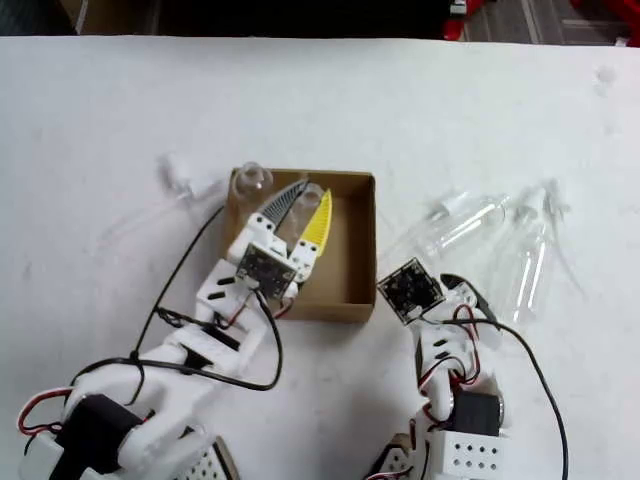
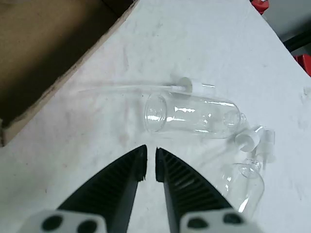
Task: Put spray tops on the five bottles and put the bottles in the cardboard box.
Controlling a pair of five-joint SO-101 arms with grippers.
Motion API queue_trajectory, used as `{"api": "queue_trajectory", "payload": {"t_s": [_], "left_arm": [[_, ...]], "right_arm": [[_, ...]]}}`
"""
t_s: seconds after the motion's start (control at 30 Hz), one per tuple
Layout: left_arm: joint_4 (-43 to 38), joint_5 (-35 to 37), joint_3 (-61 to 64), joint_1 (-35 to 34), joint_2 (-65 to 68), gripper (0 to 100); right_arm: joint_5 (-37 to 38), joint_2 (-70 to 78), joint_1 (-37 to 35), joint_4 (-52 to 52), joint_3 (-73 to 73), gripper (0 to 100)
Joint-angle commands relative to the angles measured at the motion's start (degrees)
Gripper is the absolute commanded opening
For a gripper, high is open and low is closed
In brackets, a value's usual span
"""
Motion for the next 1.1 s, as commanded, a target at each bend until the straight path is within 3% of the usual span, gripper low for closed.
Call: {"api": "queue_trajectory", "payload": {"t_s": [0.0,0.37,0.6,1.07], "left_arm": [[0.3,-0.4,-1.9,-0.9,0.1,2],[0.3,-0.4,-1.9,-0.9,0.1,3],[2.6,0.2,-1.8,-0.9,-0.1,19],[2.7,1.9,-3.2,-1.7,-0.3,14]], "right_arm": [[0.5,-0.3,-0.1,0.2,0.5,1.6],[0.5,-0.3,-0.1,0.2,0.5,1.6],[0.5,-0.3,0.0,0.2,0.5,1.6],[0.5,-0.3,-0.2,0.2,0.5,1.6]]}}
